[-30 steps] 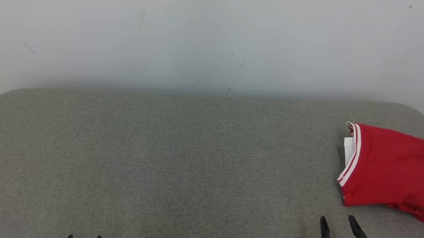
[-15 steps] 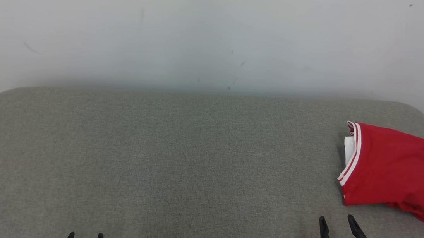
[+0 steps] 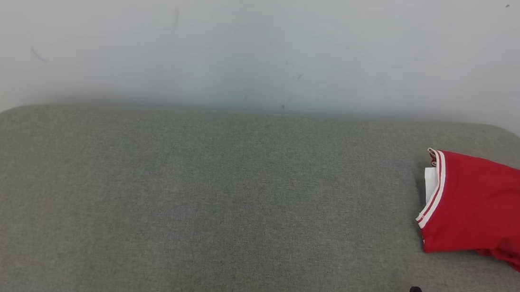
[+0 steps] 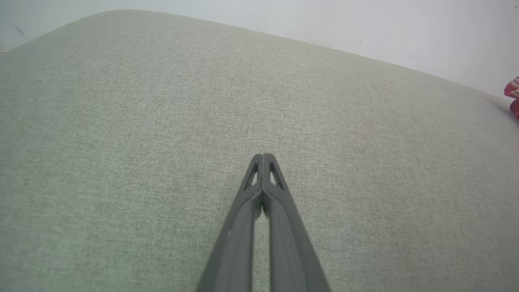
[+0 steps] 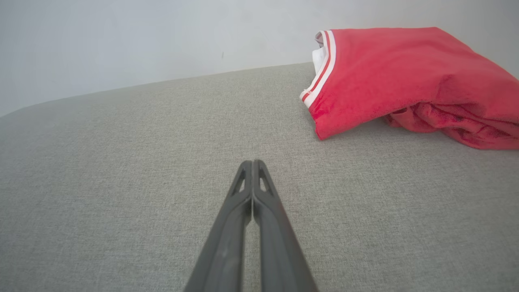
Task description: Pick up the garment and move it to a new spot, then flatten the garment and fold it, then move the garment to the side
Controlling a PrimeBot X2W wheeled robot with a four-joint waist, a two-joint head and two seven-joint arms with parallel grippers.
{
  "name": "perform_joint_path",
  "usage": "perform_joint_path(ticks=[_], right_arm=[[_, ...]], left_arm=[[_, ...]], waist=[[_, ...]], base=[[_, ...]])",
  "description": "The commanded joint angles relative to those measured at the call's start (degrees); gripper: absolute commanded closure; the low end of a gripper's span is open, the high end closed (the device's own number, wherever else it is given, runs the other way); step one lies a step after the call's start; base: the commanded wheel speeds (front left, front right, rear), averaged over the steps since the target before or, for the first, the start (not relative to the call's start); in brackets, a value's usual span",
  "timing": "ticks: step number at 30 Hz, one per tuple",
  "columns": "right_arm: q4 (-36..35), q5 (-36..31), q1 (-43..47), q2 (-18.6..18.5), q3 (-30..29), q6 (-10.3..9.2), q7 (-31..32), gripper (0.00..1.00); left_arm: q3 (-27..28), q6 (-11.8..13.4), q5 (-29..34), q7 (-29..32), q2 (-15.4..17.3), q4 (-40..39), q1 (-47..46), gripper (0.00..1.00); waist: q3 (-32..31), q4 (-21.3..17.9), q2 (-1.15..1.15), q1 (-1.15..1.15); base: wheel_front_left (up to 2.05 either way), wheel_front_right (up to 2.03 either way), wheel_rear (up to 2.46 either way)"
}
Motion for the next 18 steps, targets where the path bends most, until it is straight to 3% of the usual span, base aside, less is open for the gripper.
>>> perform_joint_path(ticks=[1,18], right_arm=[[-1.2,2.8,-1.1,0.0,-0.7,0.0,0.5,1.0],[-2.9,19.9,-1.8,1.1,-3.8,-0.01,4.5,1.0]], left_arm=[[0.5,-0.3,-2.6,0.4,0.2,-1.1,-1.2,1.0],[1.4,-1.6,-19.5,4.0,0.3,-2.9,-1.7,1.0]], waist=[[0.0,0.1,0.0,0.0],[0.5,0.7,0.0,0.0]], base=[[0.0,0.0,0.0],[0.0,0.0,0.0]])
